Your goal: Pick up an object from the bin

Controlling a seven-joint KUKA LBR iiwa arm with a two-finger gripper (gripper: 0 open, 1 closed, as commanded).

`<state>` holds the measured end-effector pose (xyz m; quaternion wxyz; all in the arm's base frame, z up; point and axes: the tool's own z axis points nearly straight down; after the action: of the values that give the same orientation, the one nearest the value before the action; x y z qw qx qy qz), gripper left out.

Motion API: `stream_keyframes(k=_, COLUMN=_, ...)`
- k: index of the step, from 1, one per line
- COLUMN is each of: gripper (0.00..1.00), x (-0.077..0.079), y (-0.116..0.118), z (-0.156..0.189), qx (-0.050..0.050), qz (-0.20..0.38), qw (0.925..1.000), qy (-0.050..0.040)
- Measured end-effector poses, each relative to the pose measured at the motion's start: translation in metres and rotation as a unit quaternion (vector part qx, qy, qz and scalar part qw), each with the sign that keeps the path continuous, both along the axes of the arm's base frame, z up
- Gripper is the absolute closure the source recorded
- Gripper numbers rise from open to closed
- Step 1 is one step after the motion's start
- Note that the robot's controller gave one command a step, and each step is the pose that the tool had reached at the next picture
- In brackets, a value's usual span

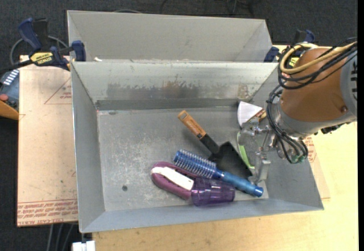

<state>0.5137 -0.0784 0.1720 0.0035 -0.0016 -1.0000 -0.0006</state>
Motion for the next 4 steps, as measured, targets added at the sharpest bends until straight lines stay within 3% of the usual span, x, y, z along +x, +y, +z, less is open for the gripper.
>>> stream_keyframes(k=1, gripper=0.00, x=0.002, y=0.001, z=0.004, qx=0.000, qz=0.002, qw=1.0000, qy=-0.0038)
stream_keyframes(k=2, gripper=0.00, x=0.012, y=0.005, z=-0.079, qx=0.000, qz=-0.018, qw=0.9998, qy=-0.0026)
stream_keyframes(k=3, gripper=0.00, x=0.016, y=0.007, z=-0.120, qx=-0.001, qz=-0.043, qw=0.9990, qy=-0.0039)
stream_keyframes(k=4, gripper=1.00, x=0.028, y=0.057, z=-0.102, qx=0.000, qz=-0.034, qw=0.9994, qy=-0.0039)
